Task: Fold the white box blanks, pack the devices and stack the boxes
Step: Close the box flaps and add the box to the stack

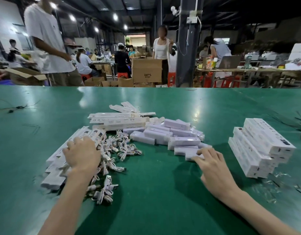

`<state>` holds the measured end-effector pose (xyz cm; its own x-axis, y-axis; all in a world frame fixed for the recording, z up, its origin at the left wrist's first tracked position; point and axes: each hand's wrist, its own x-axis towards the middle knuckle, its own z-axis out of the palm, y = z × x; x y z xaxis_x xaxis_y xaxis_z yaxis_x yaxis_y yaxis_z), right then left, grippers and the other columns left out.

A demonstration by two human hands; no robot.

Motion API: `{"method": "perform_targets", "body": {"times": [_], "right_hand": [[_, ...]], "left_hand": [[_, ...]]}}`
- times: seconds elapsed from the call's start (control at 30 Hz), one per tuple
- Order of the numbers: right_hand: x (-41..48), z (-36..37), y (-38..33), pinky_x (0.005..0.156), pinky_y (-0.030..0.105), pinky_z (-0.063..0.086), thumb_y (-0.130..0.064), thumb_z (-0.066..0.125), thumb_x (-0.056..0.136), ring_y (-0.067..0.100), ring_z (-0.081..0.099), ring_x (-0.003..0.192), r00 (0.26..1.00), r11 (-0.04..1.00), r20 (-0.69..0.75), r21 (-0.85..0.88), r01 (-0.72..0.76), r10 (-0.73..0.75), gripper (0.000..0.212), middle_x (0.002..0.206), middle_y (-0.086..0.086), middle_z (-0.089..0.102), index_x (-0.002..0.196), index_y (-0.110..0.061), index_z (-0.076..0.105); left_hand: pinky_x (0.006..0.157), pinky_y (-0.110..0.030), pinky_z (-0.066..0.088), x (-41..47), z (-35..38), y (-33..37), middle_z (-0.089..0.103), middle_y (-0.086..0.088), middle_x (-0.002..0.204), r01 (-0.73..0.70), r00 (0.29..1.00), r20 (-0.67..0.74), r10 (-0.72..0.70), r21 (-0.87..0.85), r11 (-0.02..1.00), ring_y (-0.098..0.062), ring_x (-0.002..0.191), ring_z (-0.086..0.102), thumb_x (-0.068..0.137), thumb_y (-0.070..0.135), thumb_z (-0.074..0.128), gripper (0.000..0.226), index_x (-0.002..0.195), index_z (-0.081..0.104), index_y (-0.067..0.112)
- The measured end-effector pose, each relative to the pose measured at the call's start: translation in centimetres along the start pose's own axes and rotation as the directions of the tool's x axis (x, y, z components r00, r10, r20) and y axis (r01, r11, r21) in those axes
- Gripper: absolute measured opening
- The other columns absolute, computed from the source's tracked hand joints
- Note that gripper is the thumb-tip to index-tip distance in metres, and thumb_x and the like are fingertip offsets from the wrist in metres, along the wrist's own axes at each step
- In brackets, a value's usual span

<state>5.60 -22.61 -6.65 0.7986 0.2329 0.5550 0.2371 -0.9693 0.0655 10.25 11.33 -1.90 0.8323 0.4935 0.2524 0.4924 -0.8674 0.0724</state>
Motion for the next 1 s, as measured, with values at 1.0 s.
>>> {"method": "perform_targets", "body": {"times": [1.0], "right_hand": [[-0.1, -1.3, -1.0, 0.078, 0.046, 0.048, 0.029, 0.056, 0.069, 0.027, 0.058, 0.088, 0.979, 0.839, -0.146, 0.542, -0.043, 0.144, 0.041, 0.082, -0.003, 0.064, 0.077, -0.008, 0.073]], "left_hand": [[0.071, -0.045, 0.040, -0.7, -3.1, 0.3, 0.069, -0.025, 0.102, -0.208, 0.921, -0.389, -0.023, -0.542, 0.814, -0.040, 0.097, 0.051, 0.085, 0.019, 0.071, 0.050, 0.125, 0.055, -0.006]]}}
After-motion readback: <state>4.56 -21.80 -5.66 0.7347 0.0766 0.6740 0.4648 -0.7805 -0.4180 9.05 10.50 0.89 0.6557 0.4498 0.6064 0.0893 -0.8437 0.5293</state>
